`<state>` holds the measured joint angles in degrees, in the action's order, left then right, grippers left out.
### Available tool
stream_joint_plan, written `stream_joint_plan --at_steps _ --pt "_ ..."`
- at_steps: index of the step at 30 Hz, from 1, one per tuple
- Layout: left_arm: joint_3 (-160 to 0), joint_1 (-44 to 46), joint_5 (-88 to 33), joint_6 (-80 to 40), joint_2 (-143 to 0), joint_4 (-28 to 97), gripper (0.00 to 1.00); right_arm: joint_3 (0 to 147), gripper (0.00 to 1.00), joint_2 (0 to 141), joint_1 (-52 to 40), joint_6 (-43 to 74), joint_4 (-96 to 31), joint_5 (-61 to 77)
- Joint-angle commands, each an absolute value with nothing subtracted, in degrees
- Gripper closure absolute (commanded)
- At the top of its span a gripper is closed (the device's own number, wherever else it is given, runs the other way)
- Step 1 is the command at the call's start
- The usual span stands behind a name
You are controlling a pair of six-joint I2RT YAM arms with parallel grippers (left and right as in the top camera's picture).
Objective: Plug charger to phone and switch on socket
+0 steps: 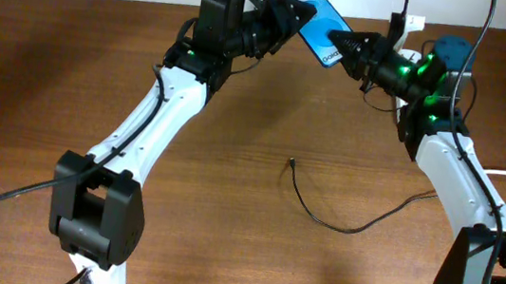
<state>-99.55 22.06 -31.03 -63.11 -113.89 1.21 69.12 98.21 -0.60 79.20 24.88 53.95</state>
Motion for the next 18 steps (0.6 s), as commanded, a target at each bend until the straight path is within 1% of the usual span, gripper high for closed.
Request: stream_joint_plan --at_steps 1,2,3,4,5,6,8,12,13,14,16,18 --pt "-100.3 22.4 -29.5 -66.0 -111.6 -1.0 0.5 70.0 0.96 96.9 -2.0 83.5 25.7 53.2" --pt "-100.3 22.4 -29.5 -66.2 -111.6 -1.1 0.5 70.0 0.96 96.9 -2.4 83.5 25.6 53.1" --pt "-100.3 22.4 -29.5 -66.2 -111.6 -1.0 0.53 70.0 0.96 96.9 -2.6 83.5 25.4 53.0" --pt "-100.3 22.4 -29.5 -66.2 -111.6 -1.0 0.61 70.0 0.96 96.9 -2.7 83.5 25.3 53.0" --pt "-100.3 22.3 -29.5 -66.2 -111.6 -1.1 0.66 70.0 0.96 96.9 -2.7 83.7 25.3 53.1" --pt "-100.3 22.3 -28.9 -66.2 -111.6 -1.0 0.69 70.0 0.96 96.9 -2.8 85.3 25.3 53.6" --pt "-100.3 22.3 -28.6 -66.2 -111.6 -1.0 0.7 70.0 0.96 96.9 -3.4 86.1 25.3 53.8" --pt "-100.3 22.3 -27.8 -66.2 -111.8 -0.8 0.62 69.9 0.96 96.9 -4.7 87.4 24.2 54.6" --pt "-100.3 22.3 -27.8 -66.2 -111.8 -0.8 0.59 69.9 0.96 96.9 -4.8 87.4 24.1 54.7" --pt "-100.3 22.3 -27.8 -66.2 -111.9 -0.8 0.59 69.9 0.96 96.9 -5.0 87.4 24.0 54.9" --pt "-100.3 22.3 -27.7 -66.2 -112.1 -0.6 0.59 69.9 0.96 96.9 -5.0 87.5 24.0 56.2" --pt "-100.3 22.3 -27.6 -66.2 -112.5 -0.4 0.67 69.9 0.96 96.9 -5.0 87.5 24.0 57.1"
